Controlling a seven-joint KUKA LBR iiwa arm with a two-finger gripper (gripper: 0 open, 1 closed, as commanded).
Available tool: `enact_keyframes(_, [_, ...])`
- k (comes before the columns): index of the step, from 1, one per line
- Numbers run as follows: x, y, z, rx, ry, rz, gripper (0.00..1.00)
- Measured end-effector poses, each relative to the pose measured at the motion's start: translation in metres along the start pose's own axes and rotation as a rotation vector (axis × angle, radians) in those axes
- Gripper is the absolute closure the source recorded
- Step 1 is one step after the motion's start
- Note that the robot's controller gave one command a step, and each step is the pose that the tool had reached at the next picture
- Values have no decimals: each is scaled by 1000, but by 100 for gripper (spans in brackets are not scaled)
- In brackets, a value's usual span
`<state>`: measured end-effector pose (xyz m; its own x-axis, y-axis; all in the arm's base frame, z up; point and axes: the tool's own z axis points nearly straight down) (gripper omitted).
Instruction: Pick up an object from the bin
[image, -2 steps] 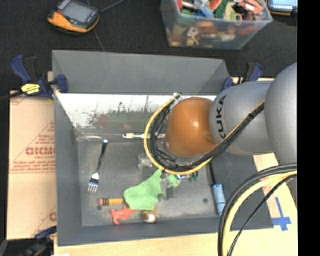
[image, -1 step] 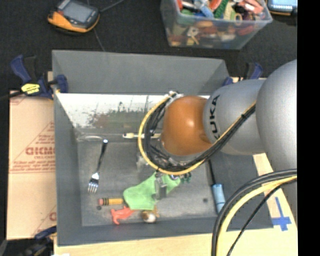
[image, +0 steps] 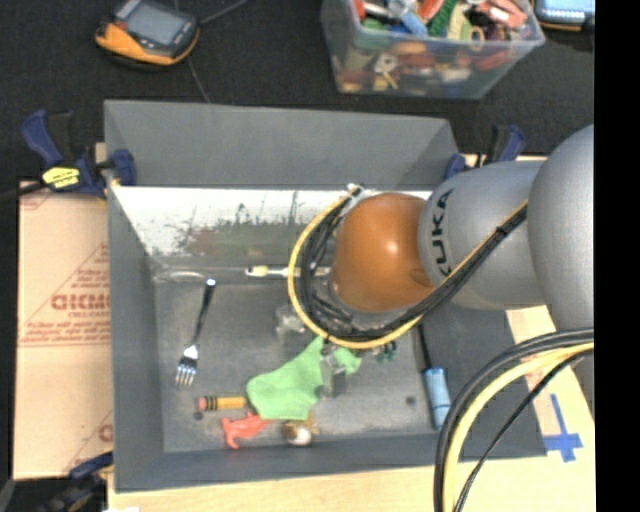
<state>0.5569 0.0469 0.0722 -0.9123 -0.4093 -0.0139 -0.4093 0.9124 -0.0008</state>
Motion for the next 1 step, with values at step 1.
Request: enact_keyframes(1, [-4, 11, -4, 0, 2, 106, 100])
